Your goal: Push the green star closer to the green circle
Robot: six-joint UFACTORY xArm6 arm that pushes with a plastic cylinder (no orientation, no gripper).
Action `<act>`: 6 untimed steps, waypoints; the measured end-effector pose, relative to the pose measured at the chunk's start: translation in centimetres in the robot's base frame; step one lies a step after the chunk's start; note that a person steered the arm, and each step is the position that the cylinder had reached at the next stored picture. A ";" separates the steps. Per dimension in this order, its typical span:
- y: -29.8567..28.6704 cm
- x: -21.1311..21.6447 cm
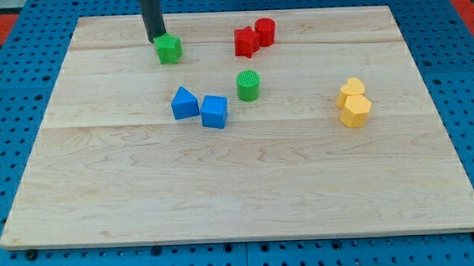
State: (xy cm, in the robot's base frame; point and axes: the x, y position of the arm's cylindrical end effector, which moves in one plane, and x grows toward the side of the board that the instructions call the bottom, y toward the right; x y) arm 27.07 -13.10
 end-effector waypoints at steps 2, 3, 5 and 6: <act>1.7 2.8; 3.8 4.7; 6.6 8.9; 8.7 9.3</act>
